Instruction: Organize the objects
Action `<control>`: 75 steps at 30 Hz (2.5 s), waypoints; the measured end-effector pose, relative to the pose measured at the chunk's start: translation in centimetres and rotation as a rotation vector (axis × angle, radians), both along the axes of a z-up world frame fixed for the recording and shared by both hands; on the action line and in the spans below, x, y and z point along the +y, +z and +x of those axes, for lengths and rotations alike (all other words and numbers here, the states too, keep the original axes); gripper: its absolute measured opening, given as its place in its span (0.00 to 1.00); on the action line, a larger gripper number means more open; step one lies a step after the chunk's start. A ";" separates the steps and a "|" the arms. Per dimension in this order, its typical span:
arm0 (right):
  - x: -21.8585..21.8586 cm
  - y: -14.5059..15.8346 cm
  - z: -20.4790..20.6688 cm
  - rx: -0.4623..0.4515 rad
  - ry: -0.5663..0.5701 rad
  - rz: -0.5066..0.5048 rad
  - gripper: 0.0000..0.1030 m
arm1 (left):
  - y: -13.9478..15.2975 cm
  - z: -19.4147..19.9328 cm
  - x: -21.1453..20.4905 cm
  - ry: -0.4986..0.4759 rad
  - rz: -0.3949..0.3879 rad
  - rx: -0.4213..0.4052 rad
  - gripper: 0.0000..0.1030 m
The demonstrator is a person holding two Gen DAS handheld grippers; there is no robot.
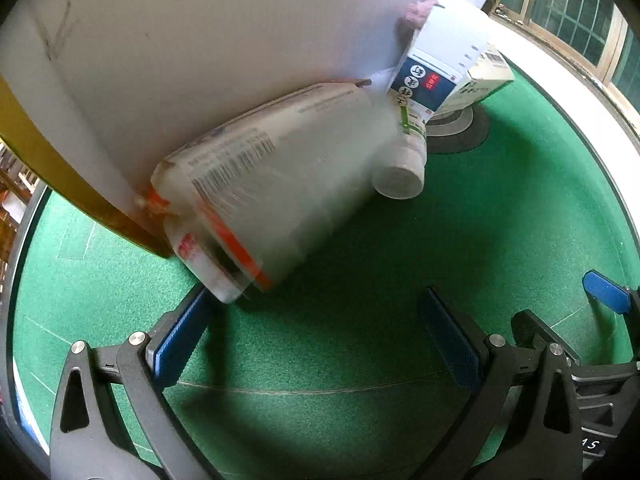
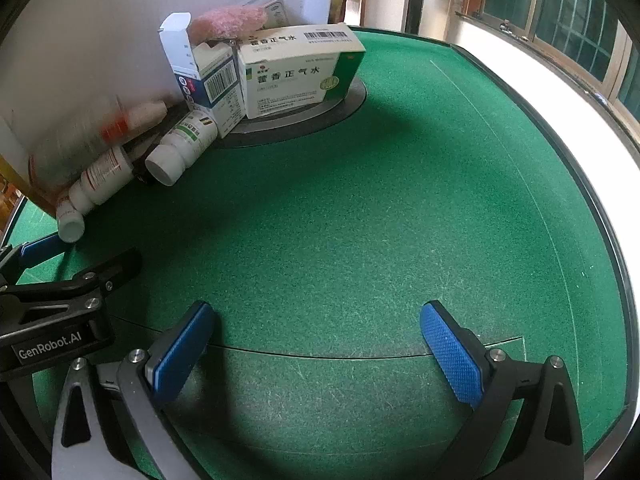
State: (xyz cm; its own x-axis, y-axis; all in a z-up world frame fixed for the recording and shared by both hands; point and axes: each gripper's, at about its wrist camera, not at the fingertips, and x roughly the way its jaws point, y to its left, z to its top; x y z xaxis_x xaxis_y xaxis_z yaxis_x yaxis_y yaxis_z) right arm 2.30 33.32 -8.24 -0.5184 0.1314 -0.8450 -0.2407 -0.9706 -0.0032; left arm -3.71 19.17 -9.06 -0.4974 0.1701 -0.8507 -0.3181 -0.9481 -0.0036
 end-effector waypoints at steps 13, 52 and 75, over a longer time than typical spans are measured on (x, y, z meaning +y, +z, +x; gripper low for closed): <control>-0.2 -0.1 -0.2 0.000 0.000 0.001 1.00 | 0.1 -0.6 -0.5 0.000 0.000 0.000 1.00; -0.1 0.2 0.0 0.000 0.000 0.000 1.00 | 0.3 -1.5 -0.9 -0.001 -0.003 0.002 1.00; -0.1 0.2 0.0 0.000 0.000 0.000 1.00 | 0.4 -1.6 -1.0 -0.001 -0.002 0.002 1.00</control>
State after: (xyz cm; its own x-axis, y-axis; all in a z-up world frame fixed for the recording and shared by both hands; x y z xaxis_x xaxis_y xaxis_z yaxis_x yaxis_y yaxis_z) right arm 2.31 33.20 -8.03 -0.5182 0.1318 -0.8451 -0.2407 -0.9706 -0.0038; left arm -5.34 18.13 -8.70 -0.4987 0.1685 -0.8503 -0.3189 -0.9478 -0.0008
